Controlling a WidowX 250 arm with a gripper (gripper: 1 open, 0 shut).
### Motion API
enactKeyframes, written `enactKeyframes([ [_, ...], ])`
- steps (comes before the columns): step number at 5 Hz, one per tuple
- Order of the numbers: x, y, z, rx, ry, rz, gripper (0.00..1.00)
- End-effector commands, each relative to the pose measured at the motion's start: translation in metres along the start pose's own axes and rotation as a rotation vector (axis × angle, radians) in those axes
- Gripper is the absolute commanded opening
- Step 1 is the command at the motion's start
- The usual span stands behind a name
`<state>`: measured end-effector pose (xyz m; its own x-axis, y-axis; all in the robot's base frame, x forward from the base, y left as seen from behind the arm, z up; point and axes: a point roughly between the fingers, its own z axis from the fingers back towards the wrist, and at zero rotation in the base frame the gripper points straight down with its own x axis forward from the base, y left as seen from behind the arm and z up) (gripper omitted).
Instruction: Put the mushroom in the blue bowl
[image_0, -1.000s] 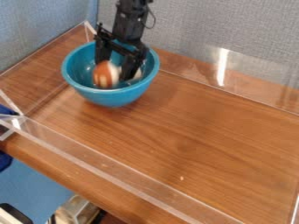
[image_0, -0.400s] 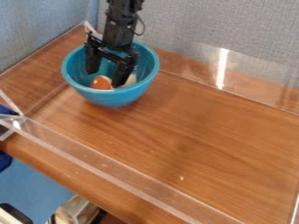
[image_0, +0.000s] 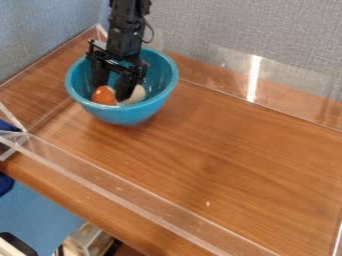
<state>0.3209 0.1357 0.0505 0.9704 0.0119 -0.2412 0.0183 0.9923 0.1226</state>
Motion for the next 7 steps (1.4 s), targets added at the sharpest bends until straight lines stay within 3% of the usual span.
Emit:
enactKeyframes([
  [1,-0.002,0.012,0.014,0.019,-0.065,0.044,0.00],
  [2,0.001,0.011,0.006,0.015,-0.066,0.053,1.00],
  [4,0.007,-0.013,-0.003,0.009,-0.069,0.080,1.00],
  [7,0.017,0.006,-0.009,0.007,-0.074,0.108,1.00],
])
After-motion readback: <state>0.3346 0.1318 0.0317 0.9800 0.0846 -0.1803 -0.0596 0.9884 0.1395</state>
